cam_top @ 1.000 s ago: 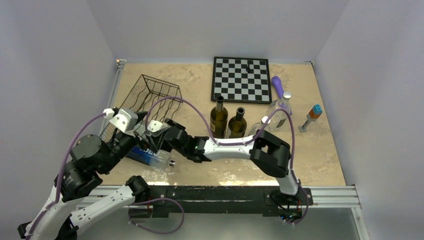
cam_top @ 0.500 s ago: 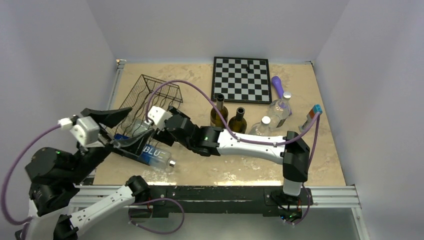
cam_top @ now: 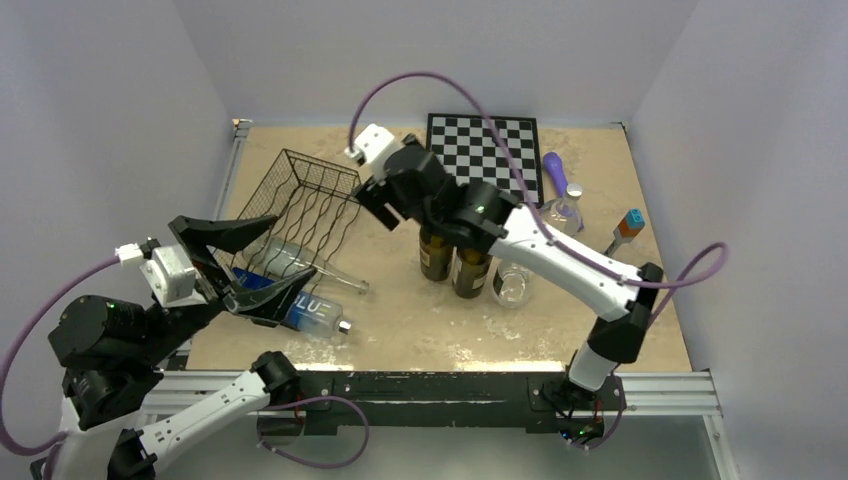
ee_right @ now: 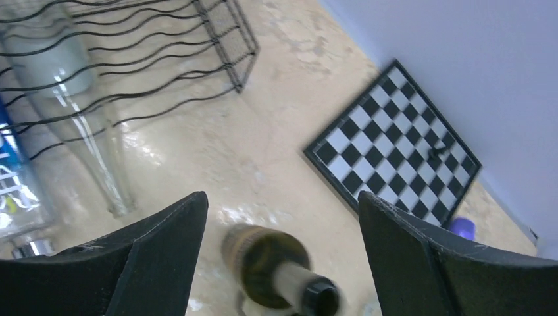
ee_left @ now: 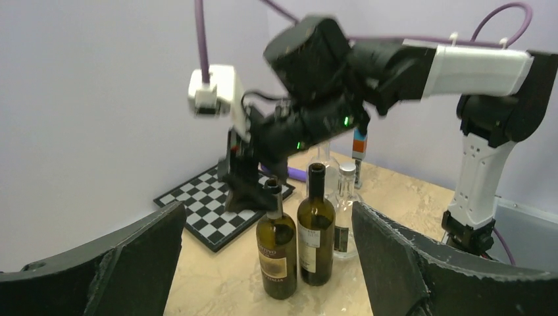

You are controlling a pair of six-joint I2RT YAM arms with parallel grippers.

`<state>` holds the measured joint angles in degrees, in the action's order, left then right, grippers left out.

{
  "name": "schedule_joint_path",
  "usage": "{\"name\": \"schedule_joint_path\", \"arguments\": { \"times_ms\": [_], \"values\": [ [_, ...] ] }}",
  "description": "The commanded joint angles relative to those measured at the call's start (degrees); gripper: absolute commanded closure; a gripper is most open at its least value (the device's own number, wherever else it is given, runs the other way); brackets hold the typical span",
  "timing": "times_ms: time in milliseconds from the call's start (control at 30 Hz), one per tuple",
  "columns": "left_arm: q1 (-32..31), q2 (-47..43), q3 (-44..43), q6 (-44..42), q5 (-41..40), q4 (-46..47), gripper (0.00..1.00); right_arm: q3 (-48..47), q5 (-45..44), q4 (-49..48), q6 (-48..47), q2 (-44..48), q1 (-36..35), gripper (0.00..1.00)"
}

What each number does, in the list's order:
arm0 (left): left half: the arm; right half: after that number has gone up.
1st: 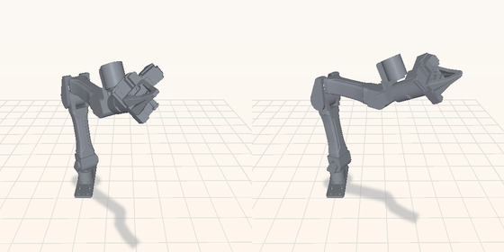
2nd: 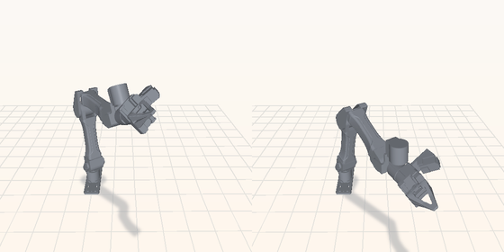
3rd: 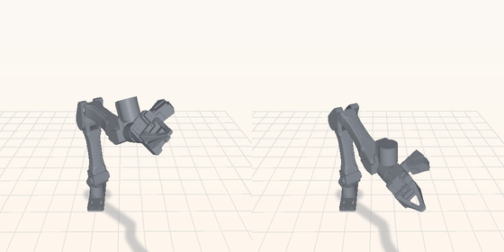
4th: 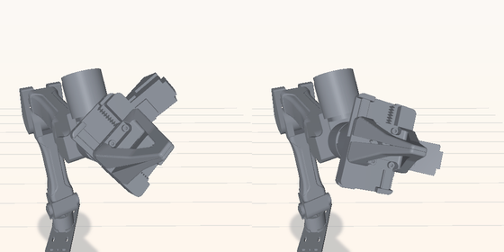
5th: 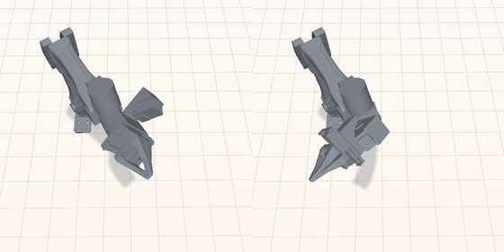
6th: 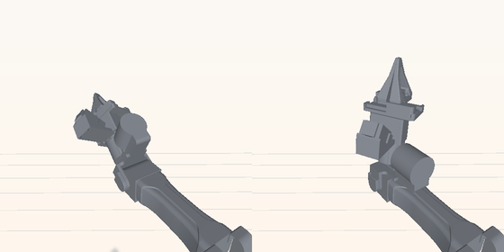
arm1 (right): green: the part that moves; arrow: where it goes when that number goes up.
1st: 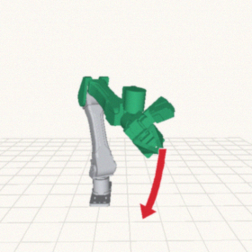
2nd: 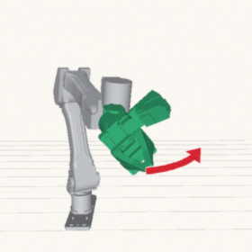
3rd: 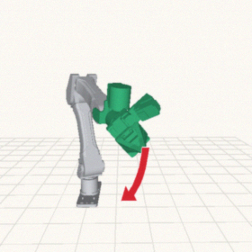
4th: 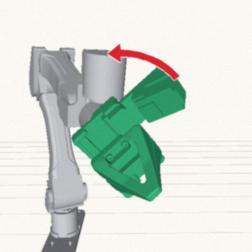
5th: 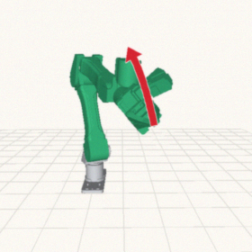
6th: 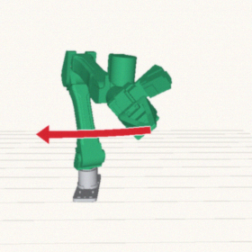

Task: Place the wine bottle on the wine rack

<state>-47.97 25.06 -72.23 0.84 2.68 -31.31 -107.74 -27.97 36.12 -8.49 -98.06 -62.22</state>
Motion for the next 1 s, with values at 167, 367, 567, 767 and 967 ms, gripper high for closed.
{"name": "schedule_joint_path", "arguments": {
  "times_ms": [167,367,567,767,967],
  "values": [
    [0.2,6.2,5.8,0.9,3.1,7.0,0.01,-1.5,3.8,21.5,9.9,9.4,6.9,0.12],
    [0.2,10.8,5.2,2.1,4.9,5.9,0.01,0.0,11.3,23.7,14.3,7.7,10.0,0.12],
    [0.2,11.7,6.0,2.8,2.7,6.1,0.01,0.2,16.4,23.3,14.3,5.9,11.6,0.20],
    [0.2,10.9,5.8,2.8,-2.4,3.6,0.01,-0.7,17.9,23.3,14.9,3.1,12.7,0.32],
    [0.2,10.0,6.4,3.2,-4.5,2.8,0.01,-1.3,18.6,23.4,15.3,1.0,13.0,0.39]
  ]
}}
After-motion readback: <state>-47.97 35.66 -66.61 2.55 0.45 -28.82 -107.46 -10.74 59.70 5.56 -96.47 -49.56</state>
